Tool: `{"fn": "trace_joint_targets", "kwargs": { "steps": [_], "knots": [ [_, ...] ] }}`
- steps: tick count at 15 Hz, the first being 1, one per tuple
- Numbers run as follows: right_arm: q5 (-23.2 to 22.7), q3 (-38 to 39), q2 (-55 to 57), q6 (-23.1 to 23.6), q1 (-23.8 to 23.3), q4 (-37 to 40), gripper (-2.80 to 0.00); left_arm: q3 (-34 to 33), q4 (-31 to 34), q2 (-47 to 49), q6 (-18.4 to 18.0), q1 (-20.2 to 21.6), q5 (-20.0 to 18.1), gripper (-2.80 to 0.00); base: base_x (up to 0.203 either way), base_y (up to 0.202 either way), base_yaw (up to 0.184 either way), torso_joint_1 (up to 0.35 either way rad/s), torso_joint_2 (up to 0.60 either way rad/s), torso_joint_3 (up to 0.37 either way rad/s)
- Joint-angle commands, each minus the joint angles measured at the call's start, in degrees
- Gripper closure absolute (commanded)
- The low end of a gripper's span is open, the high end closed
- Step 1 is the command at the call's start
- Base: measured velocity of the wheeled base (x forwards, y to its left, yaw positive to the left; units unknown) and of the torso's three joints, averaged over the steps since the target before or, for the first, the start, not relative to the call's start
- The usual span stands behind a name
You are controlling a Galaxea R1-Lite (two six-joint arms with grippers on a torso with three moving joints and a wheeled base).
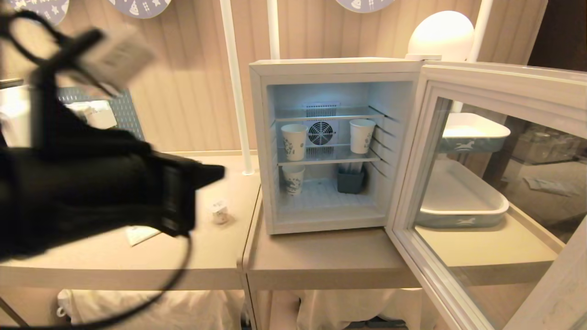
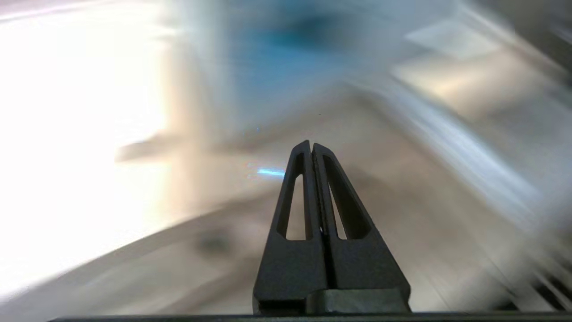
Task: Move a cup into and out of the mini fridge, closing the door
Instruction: Put the yoghurt in the freezer
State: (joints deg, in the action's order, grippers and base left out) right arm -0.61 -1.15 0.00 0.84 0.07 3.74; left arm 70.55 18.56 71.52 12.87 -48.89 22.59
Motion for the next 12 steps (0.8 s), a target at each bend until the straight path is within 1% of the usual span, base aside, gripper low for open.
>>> {"fn": "trace_joint_targets", "kwargs": {
  "steps": [1,2,3,4,5,6,7,8,9,10,11,12],
  "knots": [
    [0.00,0.00,0.00,0.00,-0.01,0.04,0.00,2.27,13.12,-19.29,-0.20,11.62,6.30,0.00,0.000,0.000,0.000,0.000,0.00,0.000],
    [0.00,0.00,0.00,-0.05,0.01,-0.05,0.00,2.28,17.47,-26.07,-0.39,17.08,7.33,0.00,0.000,0.000,0.000,0.000,0.00,0.000],
    [0.00,0.00,0.00,-0.05,-0.05,-0.05,0.00,1.61,21.58,-32.43,-0.54,24.53,7.57,0.00,0.000,0.000,0.000,0.000,0.00,0.000],
    [0.00,0.00,0.00,-0.05,-0.01,-0.05,0.00,0.15,25.13,-38.66,-0.60,32.59,6.63,0.00,0.000,0.000,0.000,0.000,0.00,0.000],
    [0.00,0.00,0.00,-0.12,0.01,-0.05,0.00,-1.94,27.94,-44.64,-0.68,38.22,4.84,0.00,0.000,0.000,0.000,0.000,0.00,0.000],
    [0.00,0.00,0.00,-0.14,-0.07,-0.05,0.00,-4.59,30.17,-50.60,-1.00,42.42,1.85,0.00,0.000,0.000,0.000,0.000,0.00,0.000],
    [0.00,0.00,0.00,-0.05,-0.07,-0.05,0.00,-7.13,31.81,-56.15,-1.89,44.98,-2.93,0.00,0.000,0.000,0.000,0.000,0.00,0.000],
    [0.07,0.00,0.00,-0.05,-0.06,-0.05,0.00,-9.54,32.88,-61.17,-3.53,46.24,-9.39,0.00,0.000,0.000,0.000,0.000,0.00,0.000],
    [0.00,0.00,0.00,-0.05,-0.01,-0.02,0.00,-13.43,33.22,-65.99,-5.62,47.13,-16.95,0.00,0.000,0.000,0.000,0.000,0.00,0.000],
    [0.00,0.00,0.00,-0.14,-0.07,-0.05,0.00,-19.36,32.05,-69.19,-6.93,47.74,-21.74,0.00,0.000,0.000,0.000,0.000,0.00,0.000],
    [0.01,0.00,0.01,-0.05,-0.06,-0.05,0.00,-25.18,28.81,-70.42,-7.08,48.11,-24.10,0.00,0.000,0.000,0.000,0.000,0.00,0.000],
    [0.06,0.00,0.00,-0.06,0.00,-0.05,0.00,-32.50,22.22,-70.72,-7.06,48.34,-24.79,0.00,0.000,0.000,0.000,0.000,0.00,0.000]
  ]
}}
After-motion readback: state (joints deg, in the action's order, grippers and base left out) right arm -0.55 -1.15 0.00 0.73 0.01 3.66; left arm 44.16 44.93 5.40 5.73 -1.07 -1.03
